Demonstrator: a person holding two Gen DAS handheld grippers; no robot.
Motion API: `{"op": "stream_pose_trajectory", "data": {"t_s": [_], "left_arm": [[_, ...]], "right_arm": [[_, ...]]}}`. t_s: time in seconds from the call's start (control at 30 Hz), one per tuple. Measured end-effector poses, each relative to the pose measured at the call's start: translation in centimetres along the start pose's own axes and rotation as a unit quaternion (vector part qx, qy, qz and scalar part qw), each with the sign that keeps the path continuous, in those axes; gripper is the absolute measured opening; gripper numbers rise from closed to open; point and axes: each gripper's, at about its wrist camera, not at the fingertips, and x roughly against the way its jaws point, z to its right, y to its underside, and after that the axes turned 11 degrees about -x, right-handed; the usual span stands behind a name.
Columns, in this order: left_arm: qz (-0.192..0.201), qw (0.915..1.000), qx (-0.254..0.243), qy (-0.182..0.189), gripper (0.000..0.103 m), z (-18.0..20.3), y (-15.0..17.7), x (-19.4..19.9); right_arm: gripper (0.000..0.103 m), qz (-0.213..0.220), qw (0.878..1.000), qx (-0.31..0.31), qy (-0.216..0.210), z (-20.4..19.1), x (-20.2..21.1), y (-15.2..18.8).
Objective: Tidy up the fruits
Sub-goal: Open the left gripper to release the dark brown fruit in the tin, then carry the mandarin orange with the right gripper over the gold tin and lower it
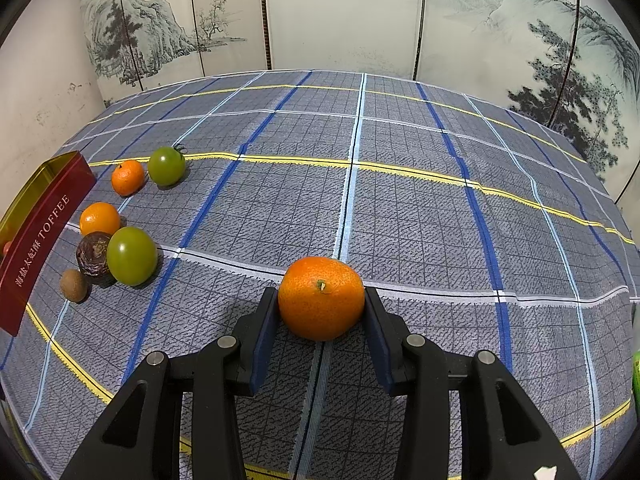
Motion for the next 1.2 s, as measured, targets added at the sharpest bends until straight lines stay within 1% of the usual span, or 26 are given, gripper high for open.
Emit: {"op": "stream_pose_trajectory", "data": {"t_s": [0.23, 0.47, 0.63, 0.83, 1.03, 1.2], "left_arm": [[0.020, 0.9998, 0.000, 0.001, 0.069, 0.2, 0.4, 1.0], [0.022, 0.9998, 0.002, -0.005, 0.071, 0.4, 0.6, 1.3], [0.027, 0.9996, 0.008, -0.003, 0.072, 0.3, 0.9, 1.7], [0.024, 0.9996, 0.012, -0.002, 0.072, 0.2, 1.1, 1.9], [0.024, 0.9996, 0.017, -0.003, 0.075, 0.1, 1.3, 1.9], [0.025, 0.9994, 0.023, -0.001, 0.075, 0.0, 1.5, 2.0]], "right_arm": [[0.038, 0.000, 1.000, 0.000, 0.001, 0.1, 0.0, 0.1], [0.038, -0.002, 1.000, 0.002, 0.005, 0.3, -0.1, 0.0], [0.037, -0.004, 1.000, 0.003, 0.009, 0.1, -0.1, -0.2], [0.037, -0.007, 1.000, 0.007, 0.009, -0.3, 0.0, -0.3], [0.037, 0.000, 1.000, 0.014, -0.004, -1.8, 1.1, -0.5], [0.037, 0.003, 0.999, 0.029, -0.032, -3.8, 2.4, -0.9]]}}
